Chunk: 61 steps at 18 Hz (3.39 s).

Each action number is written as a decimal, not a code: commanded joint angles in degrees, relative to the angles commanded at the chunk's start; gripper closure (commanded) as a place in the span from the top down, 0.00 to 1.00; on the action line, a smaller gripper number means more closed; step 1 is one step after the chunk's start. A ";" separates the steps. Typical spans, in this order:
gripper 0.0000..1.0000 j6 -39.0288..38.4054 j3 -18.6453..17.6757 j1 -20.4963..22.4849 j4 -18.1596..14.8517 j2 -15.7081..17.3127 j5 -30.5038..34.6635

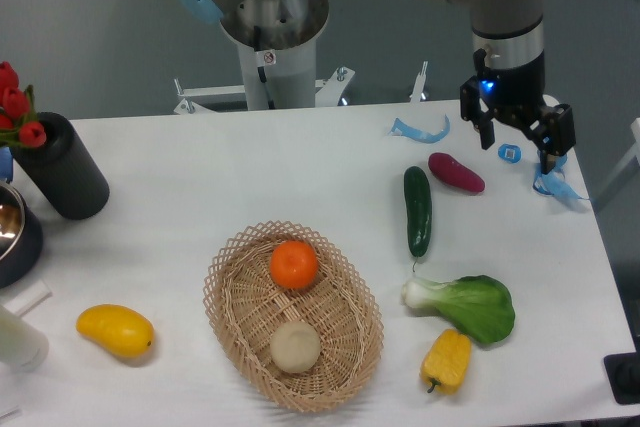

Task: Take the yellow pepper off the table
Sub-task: 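Open the gripper above the purple sweet potato, then move the open gripper down toward the yellow bell pepper beside the bok choy, then lower the gripper around the yellow bell pepper and close on it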

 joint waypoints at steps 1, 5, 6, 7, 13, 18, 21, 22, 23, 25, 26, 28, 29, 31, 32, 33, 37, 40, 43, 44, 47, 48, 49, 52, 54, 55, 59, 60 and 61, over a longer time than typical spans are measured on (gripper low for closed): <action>1.00 0.17 0.00 0.00 0.00 -0.09 -0.09; 1.00 -0.53 0.18 -0.09 0.00 -0.26 -0.18; 1.00 -0.53 0.18 -0.17 0.00 -0.35 -0.18; 1.00 -0.53 0.18 -0.18 0.00 -0.44 -0.18; 1.00 -11.67 1.40 -0.70 0.79 -2.63 -5.89; 1.00 -19.07 3.77 -3.16 0.88 -5.70 -6.15; 1.00 -21.08 7.81 -5.70 1.31 -10.79 -6.07; 1.00 -23.18 8.78 -6.23 2.36 -12.20 -5.89; 1.00 -25.73 10.09 -6.94 3.33 -13.78 -5.63; 1.00 -27.34 12.73 -8.26 3.51 -16.68 -4.84; 1.00 -27.42 13.18 -8.61 3.69 -17.57 -4.66; 1.00 -27.60 13.62 -8.88 3.69 -19.50 -4.57; 1.00 -27.60 13.71 -9.14 3.78 -21.25 -4.57; 1.00 -27.77 14.58 -10.10 3.69 -23.54 -4.66; 1.00 -27.86 14.76 -10.19 3.69 -24.42 -4.66; 1.00 -27.86 14.94 -10.28 3.69 -25.30 -4.66; 1.00 -27.95 16.26 -10.54 3.69 -28.38 -4.66; 1.00 -28.65 16.43 -10.81 3.69 -29.36 -4.92; 1.00 -29.01 16.61 -10.99 3.78 -30.67 -4.92; 1.00 -29.09 17.05 -11.25 3.87 -31.11 -4.92; 1.00 -29.09 17.84 -11.60 4.13 -32.17 -5.10; 1.00 -29.09 18.10 -11.69 4.13 -32.34 -5.88; 1.00 -29.18 18.19 -11.60 4.13 -32.52 -6.76; 1.00 -29.80 18.46 -11.69 4.13 -32.87 -7.29; 1.00 -29.80 18.46 -11.78 4.13 -33.13 -7.29; 1.00 -29.88 18.46 -11.86 4.13 -33.22 -7.29; 1.00 -29.89 18.72 -12.22 4.13 -33.84 -7.29; 1.00 -29.89 18.72 -12.22 4.13 -33.92 -7.29; 1.00 -29.89 18.72 -12.39 4.13 -34.01 -7.29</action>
